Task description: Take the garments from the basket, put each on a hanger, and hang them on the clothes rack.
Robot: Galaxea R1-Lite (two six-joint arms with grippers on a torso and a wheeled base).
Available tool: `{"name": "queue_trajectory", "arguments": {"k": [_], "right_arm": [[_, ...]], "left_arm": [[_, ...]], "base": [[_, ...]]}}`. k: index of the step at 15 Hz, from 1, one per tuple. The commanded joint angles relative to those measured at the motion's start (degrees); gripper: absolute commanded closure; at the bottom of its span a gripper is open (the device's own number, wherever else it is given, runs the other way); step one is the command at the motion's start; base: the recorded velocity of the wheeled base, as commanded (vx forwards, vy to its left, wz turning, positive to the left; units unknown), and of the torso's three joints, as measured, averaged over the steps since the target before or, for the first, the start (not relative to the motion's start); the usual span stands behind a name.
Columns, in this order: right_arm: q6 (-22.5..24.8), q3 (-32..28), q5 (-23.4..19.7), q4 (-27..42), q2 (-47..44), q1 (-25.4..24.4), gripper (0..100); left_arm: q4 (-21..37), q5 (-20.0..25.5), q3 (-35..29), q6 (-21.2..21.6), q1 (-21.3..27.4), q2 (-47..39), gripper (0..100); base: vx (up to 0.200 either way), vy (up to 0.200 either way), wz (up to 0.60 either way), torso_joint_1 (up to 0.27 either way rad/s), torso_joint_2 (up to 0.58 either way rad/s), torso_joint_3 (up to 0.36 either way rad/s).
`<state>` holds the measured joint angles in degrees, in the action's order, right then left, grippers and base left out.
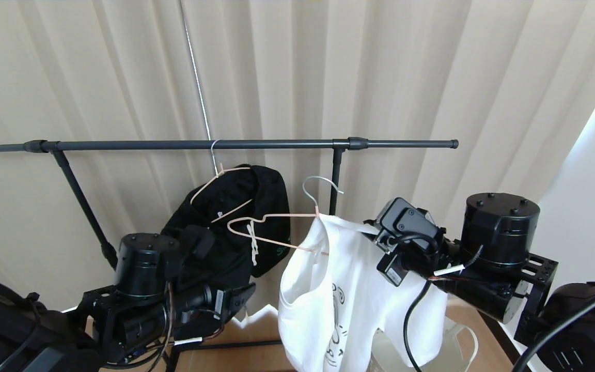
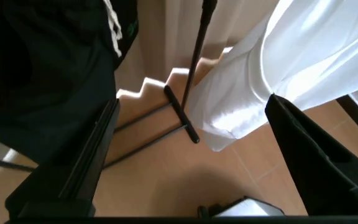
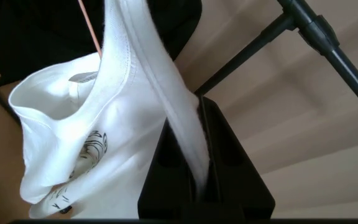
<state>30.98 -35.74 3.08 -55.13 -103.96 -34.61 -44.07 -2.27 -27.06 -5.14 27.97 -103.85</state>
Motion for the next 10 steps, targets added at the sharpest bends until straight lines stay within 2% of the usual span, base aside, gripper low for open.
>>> {"name": "queue_trajectory", "arguments": {"k": [1,2,3,5,8,10], "right_arm": [[-0.1,-0.5,0.5,-0.4,-3.1,-0.5,100],[-0.1,-0.9,1.5,-0.4,-3.4,-0.9,100],[-0.7,-1.3,1.7,-0.5,-3.9,-1.1,100],[-3.1,-1.7,1.9,-0.5,-4.0,-1.4,100],[-4.7,-2.4,2.6,-0.5,-3.5,-1.9,100],[-5.3,-2.8,2.6,-0.5,-3.4,-1.9,100]], "left_arm": [[7.7,-2.0,-6.8,-3.0,3.1,0.8,0],[13.7,-2.9,-10.3,-6.5,4.6,0.6,0],[17.3,-3.4,-12.9,-9.4,5.8,0.1,0],[20.4,-5.6,-15.5,-11.6,7.2,-2.2,0],[19.6,-9.4,-16.1,-11.6,9.3,-6.3,0],[15.3,-11.7,-16.2,-11.5,10.0,-8.7,0]], "base": [[0.000,0.000,0.00,0.000,0.00,0.000],[0.000,0.000,0.00,0.000,0.00,0.000],[0.000,0.000,0.00,0.000,0.00,0.000],[0.000,0.000,0.00,0.000,0.00,0.000],[0.000,0.000,0.00,0.000,0.00,0.000],[0.000,0.000,0.00,0.000,0.00,0.000]]}}
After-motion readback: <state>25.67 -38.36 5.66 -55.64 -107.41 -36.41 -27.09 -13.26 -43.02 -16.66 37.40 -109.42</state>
